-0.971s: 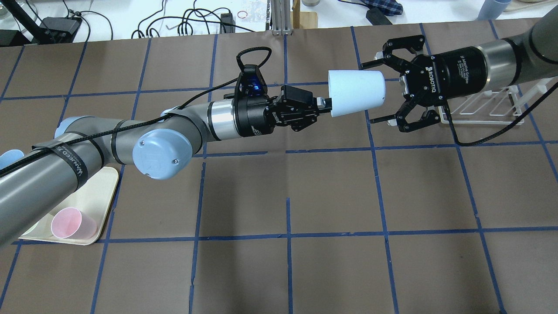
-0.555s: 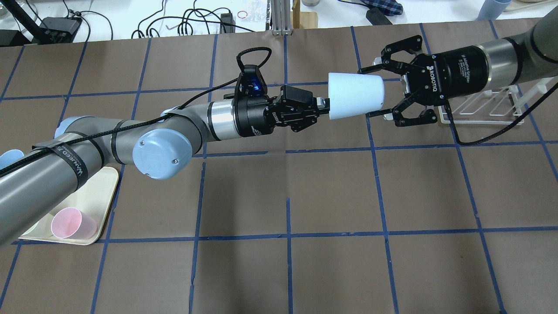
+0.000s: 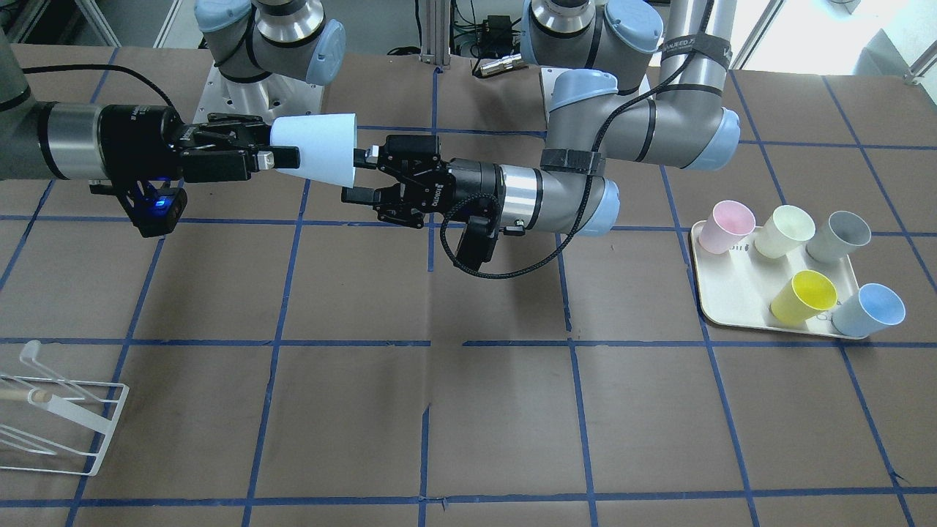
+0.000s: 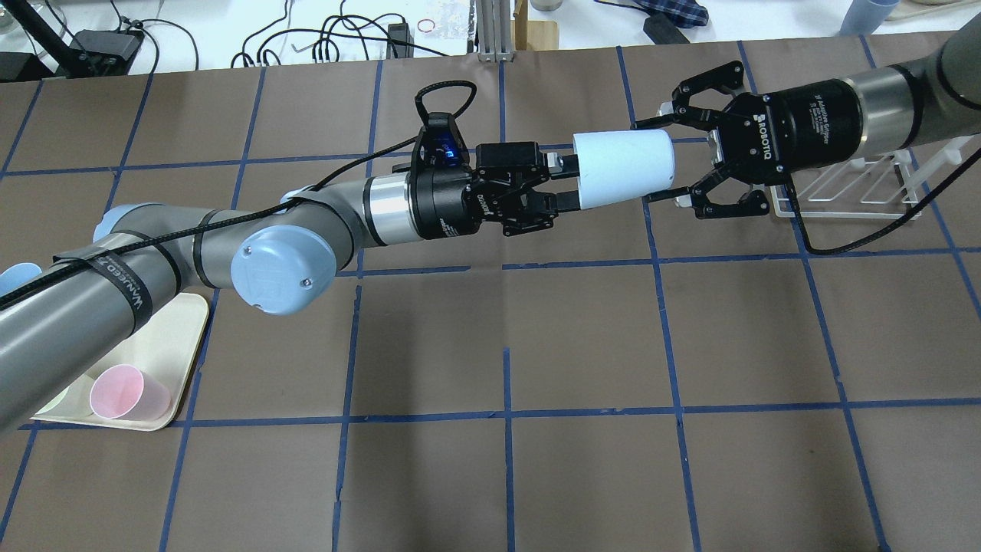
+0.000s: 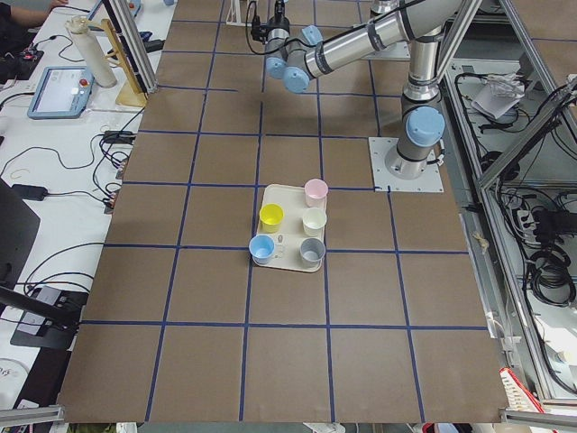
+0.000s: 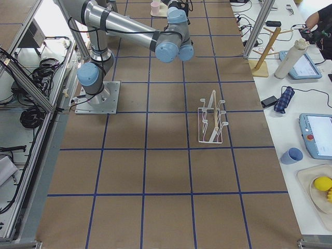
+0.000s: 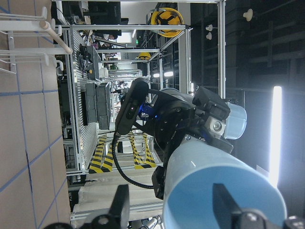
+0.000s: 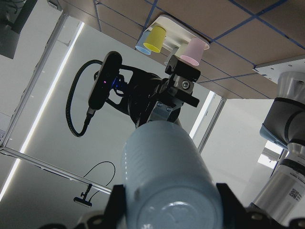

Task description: Transfer IKEA cup to right arm and place on rack

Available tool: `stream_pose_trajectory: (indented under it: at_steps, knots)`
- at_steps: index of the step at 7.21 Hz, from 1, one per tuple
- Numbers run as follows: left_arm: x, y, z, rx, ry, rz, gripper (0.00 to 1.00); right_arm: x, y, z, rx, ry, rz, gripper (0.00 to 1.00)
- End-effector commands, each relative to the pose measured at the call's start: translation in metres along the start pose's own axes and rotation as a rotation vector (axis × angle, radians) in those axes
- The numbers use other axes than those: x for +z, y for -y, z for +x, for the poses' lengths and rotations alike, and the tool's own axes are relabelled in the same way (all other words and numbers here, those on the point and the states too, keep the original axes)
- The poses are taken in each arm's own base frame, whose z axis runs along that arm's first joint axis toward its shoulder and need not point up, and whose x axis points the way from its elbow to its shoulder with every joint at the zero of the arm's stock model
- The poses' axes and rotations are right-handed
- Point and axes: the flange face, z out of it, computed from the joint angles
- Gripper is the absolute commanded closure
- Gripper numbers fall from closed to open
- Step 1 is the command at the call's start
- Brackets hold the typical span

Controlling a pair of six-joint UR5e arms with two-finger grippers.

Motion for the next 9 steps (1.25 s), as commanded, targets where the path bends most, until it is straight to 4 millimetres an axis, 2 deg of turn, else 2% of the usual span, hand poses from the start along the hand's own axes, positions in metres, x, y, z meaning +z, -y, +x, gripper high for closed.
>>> stream_pose_trajectory:
  at_steps: [1, 2, 3, 4, 5, 6, 8, 9]
  knots:
    - [-0.026, 0.013, 0.016, -0.021, 0.003, 0.048, 0.14, -0.026, -0.007, -0.011, -0.001, 0.032, 0.038, 0.48]
    - [-0.067, 0.029, 0.021, -0.021, 0.059, 0.088, 0.05, -0.053, -0.012, -0.017, -0.006, 0.053, 0.083, 0.48]
    - [-0.099, 0.034, 0.018, 0.001, 0.196, 0.051, 0.01, -0.06, -0.014, -0.022, -0.075, 0.017, 0.126, 0.48]
    - [-0.116, 0.038, 0.021, 0.046, 0.265, 0.036, 0.0, -0.066, -0.01, -0.019, -0.092, -0.086, 0.164, 0.48]
    - [-0.133, 0.045, 0.014, 0.089, 0.333, 0.023, 0.0, -0.071, -0.005, -0.019, -0.098, -0.17, 0.222, 0.49]
    - [-0.163, 0.053, 0.004, 0.092, 0.419, 0.026, 0.0, -0.08, 0.0, -0.017, -0.096, -0.285, 0.306, 0.49]
    - [-0.184, 0.071, 0.021, 0.037, 0.7, -0.055, 0.0, -0.081, -0.006, -0.015, -0.145, -0.498, 0.436, 0.5]
    - [-0.181, 0.077, 0.052, 0.032, 0.839, -0.068, 0.0, -0.09, -0.004, -0.016, -0.186, -0.615, 0.522, 0.5]
